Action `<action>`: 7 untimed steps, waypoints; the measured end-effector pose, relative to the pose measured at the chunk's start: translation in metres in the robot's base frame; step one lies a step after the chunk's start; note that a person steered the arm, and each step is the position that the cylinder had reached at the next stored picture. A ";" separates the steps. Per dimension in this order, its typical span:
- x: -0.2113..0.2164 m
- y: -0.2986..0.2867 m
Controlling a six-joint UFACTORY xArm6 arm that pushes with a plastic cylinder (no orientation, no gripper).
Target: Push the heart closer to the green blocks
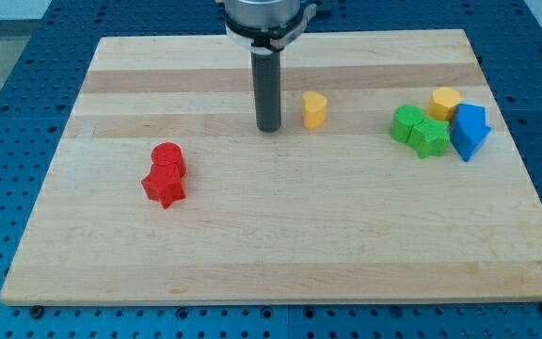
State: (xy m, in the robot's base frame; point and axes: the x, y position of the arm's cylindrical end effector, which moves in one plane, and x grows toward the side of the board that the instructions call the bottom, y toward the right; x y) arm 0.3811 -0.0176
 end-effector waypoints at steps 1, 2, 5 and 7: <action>-0.012 0.073; -0.022 0.156; -0.082 0.110; -0.057 0.181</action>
State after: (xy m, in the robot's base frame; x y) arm 0.3243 0.1638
